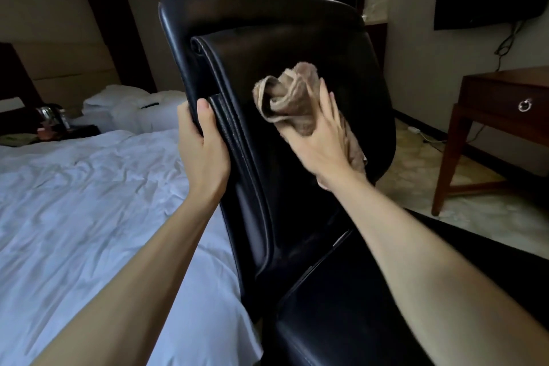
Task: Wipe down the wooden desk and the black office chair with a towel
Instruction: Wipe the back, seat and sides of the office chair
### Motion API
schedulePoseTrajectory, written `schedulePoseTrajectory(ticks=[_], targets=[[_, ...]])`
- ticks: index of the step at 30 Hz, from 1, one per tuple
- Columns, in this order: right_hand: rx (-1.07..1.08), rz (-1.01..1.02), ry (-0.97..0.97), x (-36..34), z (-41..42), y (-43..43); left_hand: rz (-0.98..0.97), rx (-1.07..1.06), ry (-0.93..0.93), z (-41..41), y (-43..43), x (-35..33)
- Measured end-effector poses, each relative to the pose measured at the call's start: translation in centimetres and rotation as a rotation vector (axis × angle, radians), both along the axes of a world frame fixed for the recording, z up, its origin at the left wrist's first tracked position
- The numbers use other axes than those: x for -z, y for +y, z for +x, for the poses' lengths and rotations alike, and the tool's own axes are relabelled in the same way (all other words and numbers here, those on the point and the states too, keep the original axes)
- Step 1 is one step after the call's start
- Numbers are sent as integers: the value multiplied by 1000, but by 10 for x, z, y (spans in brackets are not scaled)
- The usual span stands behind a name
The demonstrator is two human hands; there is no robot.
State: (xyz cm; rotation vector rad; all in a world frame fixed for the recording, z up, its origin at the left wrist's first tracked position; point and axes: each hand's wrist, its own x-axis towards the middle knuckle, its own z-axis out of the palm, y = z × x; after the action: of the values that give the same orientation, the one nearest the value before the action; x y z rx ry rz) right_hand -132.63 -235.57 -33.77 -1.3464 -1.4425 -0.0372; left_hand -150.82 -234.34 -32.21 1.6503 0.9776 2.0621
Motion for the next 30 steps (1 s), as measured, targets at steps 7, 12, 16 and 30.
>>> schedulePoseTrajectory(ticks=[7,12,16,30], targets=[[217,372,135,126,-31,-35,22,-61,-11,4,-4,2],[159,38,444,193,-42,-78,105,-89,31,3,-12,3],[213,26,618,140,-1,-88,303,-275,202,6,-22,-9],[79,12,10,-35,16,17,518,-615,950,22,-15,-39]])
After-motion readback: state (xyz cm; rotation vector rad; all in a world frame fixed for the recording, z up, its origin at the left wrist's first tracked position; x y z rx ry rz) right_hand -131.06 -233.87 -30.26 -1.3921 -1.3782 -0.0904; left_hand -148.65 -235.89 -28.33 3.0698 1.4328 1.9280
